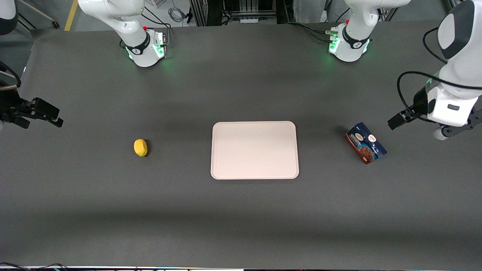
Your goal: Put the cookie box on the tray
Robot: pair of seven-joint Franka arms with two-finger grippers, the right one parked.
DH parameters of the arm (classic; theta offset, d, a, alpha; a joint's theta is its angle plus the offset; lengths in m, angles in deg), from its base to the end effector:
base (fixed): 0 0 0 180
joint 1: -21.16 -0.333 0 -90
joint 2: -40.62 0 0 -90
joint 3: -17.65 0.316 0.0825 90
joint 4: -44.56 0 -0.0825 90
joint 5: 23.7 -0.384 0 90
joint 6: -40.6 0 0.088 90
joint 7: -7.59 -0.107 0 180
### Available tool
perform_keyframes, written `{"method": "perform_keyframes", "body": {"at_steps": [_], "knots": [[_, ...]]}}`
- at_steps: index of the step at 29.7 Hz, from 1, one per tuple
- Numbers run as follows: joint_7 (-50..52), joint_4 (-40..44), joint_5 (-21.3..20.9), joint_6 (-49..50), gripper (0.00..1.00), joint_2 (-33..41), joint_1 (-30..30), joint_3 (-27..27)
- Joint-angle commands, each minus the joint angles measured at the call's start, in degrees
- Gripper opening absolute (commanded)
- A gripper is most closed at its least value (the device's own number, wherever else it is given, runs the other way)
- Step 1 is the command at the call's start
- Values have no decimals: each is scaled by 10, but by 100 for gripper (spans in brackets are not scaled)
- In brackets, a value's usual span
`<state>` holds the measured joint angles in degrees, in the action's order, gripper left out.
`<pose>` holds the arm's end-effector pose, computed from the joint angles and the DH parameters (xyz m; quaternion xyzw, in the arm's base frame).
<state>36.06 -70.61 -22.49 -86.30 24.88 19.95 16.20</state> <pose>0.5897 -0.0027 0.3128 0.9674 0.2505 -0.0368 0.0026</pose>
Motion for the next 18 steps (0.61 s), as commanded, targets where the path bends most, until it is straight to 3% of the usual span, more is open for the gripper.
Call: {"method": "perform_keyframes", "body": {"at_steps": [1,10,18], "knots": [[-4,-56,31,-14,100,43,1,4],[4,-95,74,-25,100,66,3,2],[3,-178,73,-162,100,64,9,-7]]}}
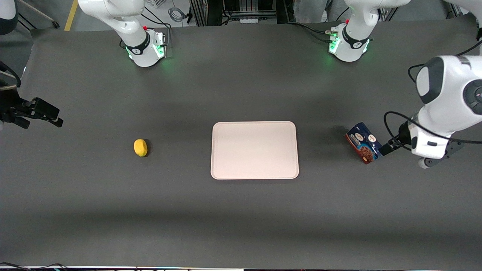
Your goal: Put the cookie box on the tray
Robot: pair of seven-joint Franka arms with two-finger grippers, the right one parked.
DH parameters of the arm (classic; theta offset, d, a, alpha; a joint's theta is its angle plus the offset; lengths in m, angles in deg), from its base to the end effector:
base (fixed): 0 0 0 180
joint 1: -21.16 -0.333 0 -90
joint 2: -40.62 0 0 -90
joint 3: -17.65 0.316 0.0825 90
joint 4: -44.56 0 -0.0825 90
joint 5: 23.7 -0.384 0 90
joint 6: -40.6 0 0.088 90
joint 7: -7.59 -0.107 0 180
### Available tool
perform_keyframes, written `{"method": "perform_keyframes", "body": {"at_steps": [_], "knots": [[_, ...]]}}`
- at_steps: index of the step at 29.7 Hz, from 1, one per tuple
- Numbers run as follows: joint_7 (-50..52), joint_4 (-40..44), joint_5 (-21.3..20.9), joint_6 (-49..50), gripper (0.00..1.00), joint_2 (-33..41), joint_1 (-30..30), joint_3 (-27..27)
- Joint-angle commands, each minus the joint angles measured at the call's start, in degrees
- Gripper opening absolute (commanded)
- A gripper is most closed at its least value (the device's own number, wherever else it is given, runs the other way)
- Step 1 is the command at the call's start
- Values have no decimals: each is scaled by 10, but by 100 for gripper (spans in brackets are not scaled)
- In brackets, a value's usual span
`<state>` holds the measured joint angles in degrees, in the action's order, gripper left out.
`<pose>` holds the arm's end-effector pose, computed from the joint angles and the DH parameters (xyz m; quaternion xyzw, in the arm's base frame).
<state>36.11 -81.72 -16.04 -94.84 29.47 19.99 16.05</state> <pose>0.5469 -0.0057 0.2902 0.9559 0.2892 -0.0290 0.0428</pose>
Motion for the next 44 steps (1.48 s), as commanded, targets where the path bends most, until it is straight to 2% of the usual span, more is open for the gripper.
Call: {"method": "perform_keyframes", "body": {"at_steps": [1,31,37,40,42,44], "knots": [[2,-68,9,-77,100,18,9,-7],[5,-85,6,-149,99,-19,12,-12],[2,-79,5,-146,68,-19,12,-12],[0,-78,5,-145,48,-19,12,-12],[-4,-78,4,-145,30,-19,12,-12],[-5,-77,3,-144,24,-19,12,-12]]}}
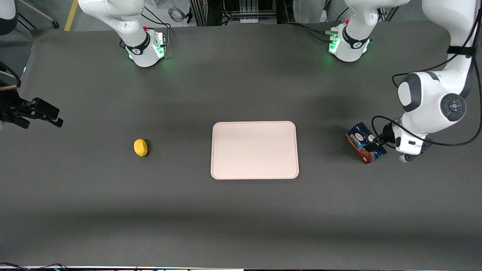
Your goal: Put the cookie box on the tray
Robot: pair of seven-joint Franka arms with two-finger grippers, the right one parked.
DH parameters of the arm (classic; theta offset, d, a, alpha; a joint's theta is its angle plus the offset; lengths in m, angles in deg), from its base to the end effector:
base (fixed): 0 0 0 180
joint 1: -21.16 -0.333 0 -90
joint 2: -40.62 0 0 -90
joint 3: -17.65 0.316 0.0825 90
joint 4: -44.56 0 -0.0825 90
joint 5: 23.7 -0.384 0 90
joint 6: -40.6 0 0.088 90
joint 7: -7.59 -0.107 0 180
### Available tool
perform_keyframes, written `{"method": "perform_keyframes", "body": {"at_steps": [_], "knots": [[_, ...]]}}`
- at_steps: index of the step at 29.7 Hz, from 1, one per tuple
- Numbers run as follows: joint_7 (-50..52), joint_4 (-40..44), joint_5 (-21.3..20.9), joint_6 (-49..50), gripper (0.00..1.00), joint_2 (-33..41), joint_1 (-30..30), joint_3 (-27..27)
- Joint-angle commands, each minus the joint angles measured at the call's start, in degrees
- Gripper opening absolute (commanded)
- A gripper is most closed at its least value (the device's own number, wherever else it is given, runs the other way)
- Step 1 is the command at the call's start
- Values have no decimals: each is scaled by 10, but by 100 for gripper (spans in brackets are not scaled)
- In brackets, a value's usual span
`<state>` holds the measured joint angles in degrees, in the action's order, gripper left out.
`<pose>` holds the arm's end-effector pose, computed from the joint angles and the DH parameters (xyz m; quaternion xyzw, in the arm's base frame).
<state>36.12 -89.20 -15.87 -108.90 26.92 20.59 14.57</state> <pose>0.5223 -0.0204 0.2374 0.9583 0.2820 0.0057 0.0452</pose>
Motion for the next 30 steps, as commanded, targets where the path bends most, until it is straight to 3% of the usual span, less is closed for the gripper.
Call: {"method": "perform_keyframes", "body": {"at_steps": [1,4,11,17,22,30], "knots": [[-5,-2,1,-3,23,6,6,3],[-4,2,1,-2,16,7,6,3],[-1,22,-9,16,15,10,6,-1],[-3,113,-13,140,15,16,6,-1],[-3,202,-55,249,16,27,5,-2],[-32,346,-56,432,18,46,5,-2]]}}
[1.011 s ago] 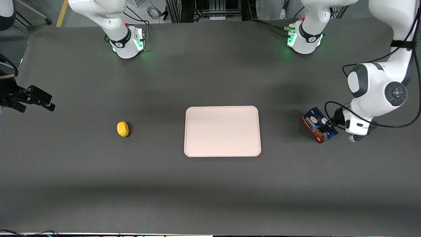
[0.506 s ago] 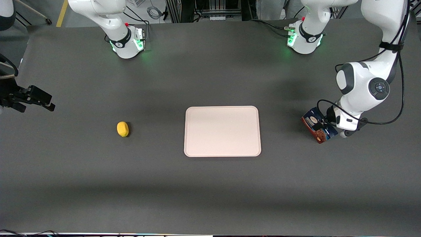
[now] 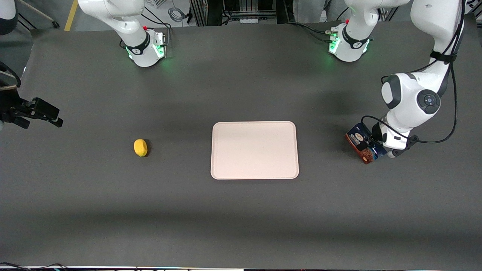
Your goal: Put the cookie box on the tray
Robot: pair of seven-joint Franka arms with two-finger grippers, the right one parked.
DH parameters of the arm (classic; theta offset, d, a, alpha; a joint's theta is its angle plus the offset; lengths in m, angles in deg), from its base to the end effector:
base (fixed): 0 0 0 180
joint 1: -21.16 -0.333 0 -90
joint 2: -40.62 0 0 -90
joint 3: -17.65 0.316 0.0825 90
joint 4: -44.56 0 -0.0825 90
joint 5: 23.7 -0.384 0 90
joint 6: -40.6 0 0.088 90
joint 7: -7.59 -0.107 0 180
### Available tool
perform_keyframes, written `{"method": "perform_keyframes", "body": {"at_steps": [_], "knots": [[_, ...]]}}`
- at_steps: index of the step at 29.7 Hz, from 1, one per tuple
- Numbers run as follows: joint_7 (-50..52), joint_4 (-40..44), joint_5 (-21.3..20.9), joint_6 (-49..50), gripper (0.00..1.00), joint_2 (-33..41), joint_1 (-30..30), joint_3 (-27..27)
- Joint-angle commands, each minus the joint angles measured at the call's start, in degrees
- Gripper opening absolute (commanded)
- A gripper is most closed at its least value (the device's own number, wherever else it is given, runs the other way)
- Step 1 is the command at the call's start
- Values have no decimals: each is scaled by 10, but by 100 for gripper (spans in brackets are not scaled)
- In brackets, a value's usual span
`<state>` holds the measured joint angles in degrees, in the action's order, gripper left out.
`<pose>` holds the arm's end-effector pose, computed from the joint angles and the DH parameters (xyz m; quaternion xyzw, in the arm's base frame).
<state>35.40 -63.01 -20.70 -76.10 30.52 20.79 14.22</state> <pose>0.6003 -0.0336 0.4162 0.9736 0.2263 -0.0156 0.0253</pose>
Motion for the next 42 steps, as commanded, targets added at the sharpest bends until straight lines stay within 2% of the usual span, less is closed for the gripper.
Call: {"method": "perform_keyframes", "body": {"at_steps": [1,6,11,17,24,29,36,38,42], "knots": [[-30,104,-8,127,18,10,4,2],[-33,175,-7,207,18,6,4,1],[-34,184,-4,212,18,6,6,-3],[-42,204,-4,213,18,3,8,-35],[-43,221,-6,206,18,-17,9,-108],[22,222,-5,198,18,-32,10,-159],[32,221,-9,145,18,-52,16,-209],[32,219,-21,135,17,-60,20,-221],[35,213,-74,104,17,-77,27,-262]]}}
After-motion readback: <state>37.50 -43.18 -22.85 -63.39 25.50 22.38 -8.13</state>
